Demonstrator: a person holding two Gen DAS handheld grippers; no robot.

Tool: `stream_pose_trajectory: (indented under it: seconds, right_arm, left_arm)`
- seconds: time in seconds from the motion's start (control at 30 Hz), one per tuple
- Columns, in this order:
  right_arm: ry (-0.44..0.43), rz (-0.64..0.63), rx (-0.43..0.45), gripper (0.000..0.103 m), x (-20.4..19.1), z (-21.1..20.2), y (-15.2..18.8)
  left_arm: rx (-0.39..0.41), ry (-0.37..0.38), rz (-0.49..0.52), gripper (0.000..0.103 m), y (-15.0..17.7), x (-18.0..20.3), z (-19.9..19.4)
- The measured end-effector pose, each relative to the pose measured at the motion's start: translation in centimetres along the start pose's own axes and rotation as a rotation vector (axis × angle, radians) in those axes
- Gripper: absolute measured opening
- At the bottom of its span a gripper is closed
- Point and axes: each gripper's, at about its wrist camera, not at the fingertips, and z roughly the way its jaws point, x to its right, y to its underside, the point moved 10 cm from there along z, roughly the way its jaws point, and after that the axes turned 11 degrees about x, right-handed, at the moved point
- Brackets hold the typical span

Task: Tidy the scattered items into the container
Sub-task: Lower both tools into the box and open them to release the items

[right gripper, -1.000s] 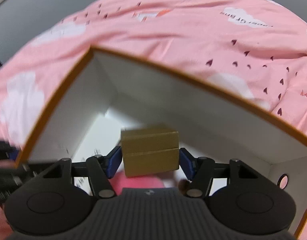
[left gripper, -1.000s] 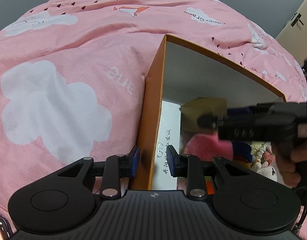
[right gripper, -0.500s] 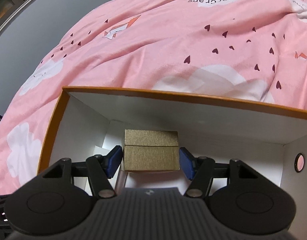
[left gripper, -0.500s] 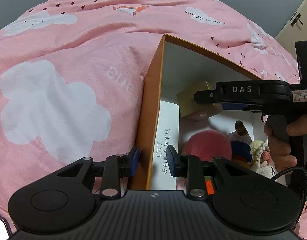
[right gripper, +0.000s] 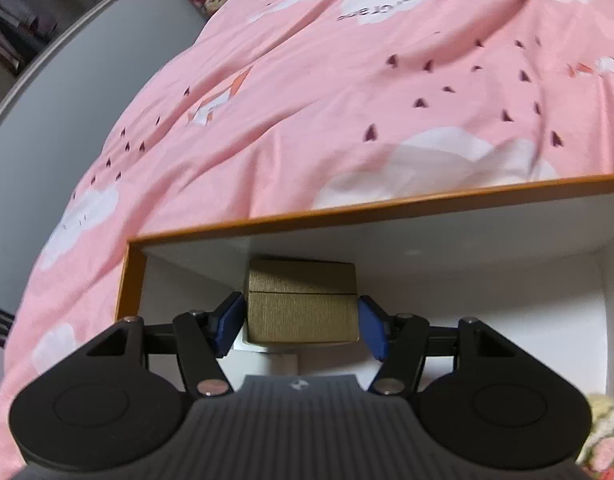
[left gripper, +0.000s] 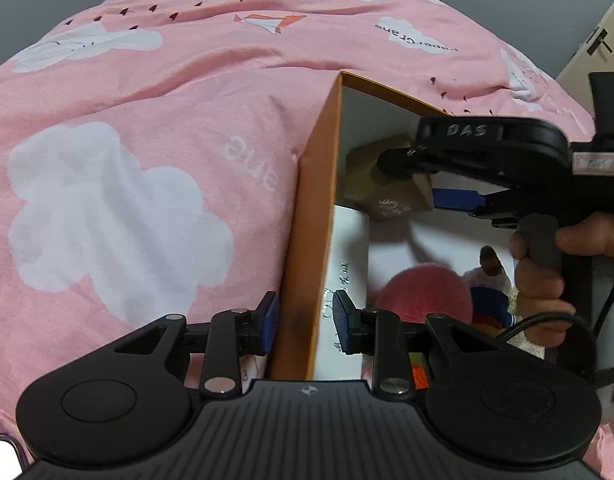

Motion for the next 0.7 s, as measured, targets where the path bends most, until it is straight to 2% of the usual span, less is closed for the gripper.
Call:
stream_pose_trajectory:
  seconds: [0.07, 0.17, 0.37, 0.43, 0.5, 0.7]
  right_arm:
    - [-0.012, -0.035, -0.002, 0.064, -0.7, 0.2, 0.1]
    - [-0.101, -0.054, -0.033, 0.064, -2.0, 0.6, 0.4]
    - [-0.169, -0.085, -0.038, 0.064, -2.5, 0.0, 0.6]
    - [-0.181, -0.117, -0.039, 0.059, -2.8, -0.2, 0.7]
    - [-0.186, -0.142, -0.05, 0.039, -2.9, -0.2, 0.9]
    - [-0.183, -0.169, -0.058, 0.038, -3.0, 0.1, 1.3]
  left_arm:
    - [0.002, 0.001, -0.002, 0.033, -0.1, -0.1, 0.0]
    - [0.0, 0.01, -0.006, 0.033, -0.1, -0.1, -0.1]
    - [-0.005, 0.013, -0.002, 0.033, 0.0, 0.0, 0.1]
    - [-0.004, 0.013, 0.0, 0.033, 0.0, 0.0, 0.1]
    - [-0.004, 0.012, 0.002, 0.033, 0.0, 0.1, 0.1]
    - [-0.005, 0.002, 0.008, 0.033, 0.0, 0.0, 0.1]
